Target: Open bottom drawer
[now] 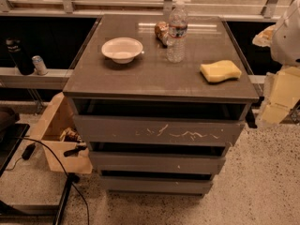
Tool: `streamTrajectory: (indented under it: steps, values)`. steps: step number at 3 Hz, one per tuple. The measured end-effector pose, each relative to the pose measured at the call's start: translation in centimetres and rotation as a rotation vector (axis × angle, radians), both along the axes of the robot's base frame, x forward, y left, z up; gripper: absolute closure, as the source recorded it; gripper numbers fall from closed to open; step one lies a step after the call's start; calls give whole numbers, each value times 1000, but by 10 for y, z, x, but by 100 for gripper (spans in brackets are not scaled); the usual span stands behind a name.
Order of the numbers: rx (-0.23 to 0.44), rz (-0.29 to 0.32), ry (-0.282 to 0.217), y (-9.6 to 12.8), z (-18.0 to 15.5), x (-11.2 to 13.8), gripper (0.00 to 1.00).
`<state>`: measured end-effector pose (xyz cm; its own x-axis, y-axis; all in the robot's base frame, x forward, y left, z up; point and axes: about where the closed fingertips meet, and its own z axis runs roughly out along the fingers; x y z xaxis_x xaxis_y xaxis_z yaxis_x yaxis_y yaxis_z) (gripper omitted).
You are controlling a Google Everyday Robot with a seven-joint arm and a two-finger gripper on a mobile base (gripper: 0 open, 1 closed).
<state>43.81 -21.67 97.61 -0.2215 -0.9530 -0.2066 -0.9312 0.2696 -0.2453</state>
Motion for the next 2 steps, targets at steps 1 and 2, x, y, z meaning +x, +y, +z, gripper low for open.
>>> streamTrajectory:
  steps: [1,2]
  values:
    - [0,0,0,0,0,0,0]
    - [17,-21,26,2,-14,-11,0]
